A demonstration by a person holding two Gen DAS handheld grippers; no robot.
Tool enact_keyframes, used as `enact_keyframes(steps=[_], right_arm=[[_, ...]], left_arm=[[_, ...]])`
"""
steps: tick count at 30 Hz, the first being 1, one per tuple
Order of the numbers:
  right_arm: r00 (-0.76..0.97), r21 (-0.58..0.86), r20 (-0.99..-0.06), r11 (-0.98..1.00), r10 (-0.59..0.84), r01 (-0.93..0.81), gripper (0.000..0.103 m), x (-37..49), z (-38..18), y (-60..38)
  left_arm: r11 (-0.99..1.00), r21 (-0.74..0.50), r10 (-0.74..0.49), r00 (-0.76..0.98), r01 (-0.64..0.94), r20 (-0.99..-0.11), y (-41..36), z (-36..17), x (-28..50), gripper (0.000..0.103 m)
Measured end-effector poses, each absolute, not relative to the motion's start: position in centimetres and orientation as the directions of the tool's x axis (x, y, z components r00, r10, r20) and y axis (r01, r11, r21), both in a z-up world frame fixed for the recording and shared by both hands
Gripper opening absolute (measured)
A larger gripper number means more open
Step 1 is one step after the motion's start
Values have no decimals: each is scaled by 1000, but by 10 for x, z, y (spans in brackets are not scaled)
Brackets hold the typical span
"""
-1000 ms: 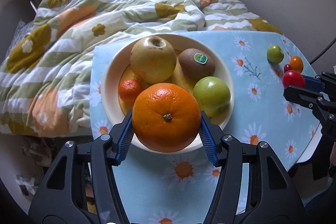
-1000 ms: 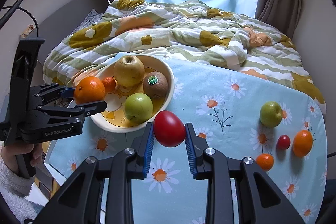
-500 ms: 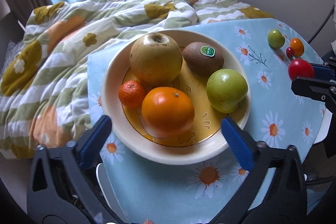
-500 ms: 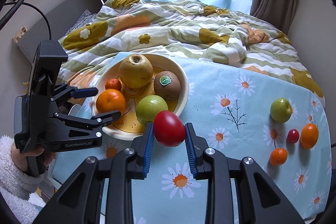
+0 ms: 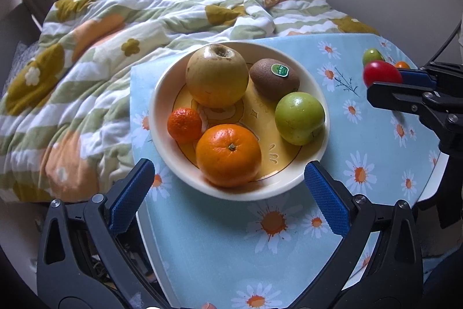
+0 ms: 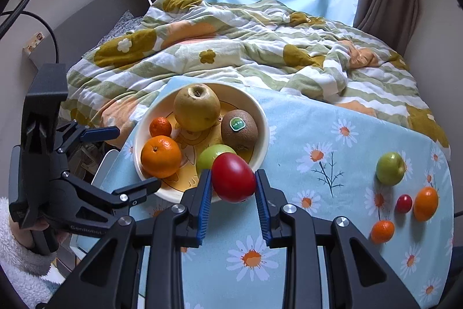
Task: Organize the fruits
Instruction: 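Lower the red tomato into the bowl and open the right tool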
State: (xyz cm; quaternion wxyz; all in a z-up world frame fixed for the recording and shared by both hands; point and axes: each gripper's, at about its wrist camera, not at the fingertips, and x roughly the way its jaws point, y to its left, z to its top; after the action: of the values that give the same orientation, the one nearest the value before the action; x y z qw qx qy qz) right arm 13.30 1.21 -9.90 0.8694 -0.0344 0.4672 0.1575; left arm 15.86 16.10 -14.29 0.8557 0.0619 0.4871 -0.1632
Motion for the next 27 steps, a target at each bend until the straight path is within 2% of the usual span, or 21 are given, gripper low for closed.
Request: enact_keyframes(steps=[11,23,24,25,26,27], right_arm=[[449,118,-826,883,341,-454,27,163,-111,45],[416,100,-841,855,345,-508,27,183,-139,68],[416,104,-840,855,349,-509,29,184,-139,68],[415,109,-837,852,356,-511,42,183,-138,68],[420,110,-833,852,360,-512,66,183,-137,68],[427,111,-827,851,365,-513,77,182,-136,68]], left_arm=[[968,-67,-180,485,241,-856,175,-133,142,103],[982,-68,-144,463,176,-875,191,-146,136,103],[982,-69,-143,461,175,-876,191,-147,135,103],[982,-68,-142,459,174,-877,191,-147,134,103],[982,-68,-142,458,173,-878,191,-147,134,103],[983,-69,-142,458,173,-878,191,-146,133,103]])
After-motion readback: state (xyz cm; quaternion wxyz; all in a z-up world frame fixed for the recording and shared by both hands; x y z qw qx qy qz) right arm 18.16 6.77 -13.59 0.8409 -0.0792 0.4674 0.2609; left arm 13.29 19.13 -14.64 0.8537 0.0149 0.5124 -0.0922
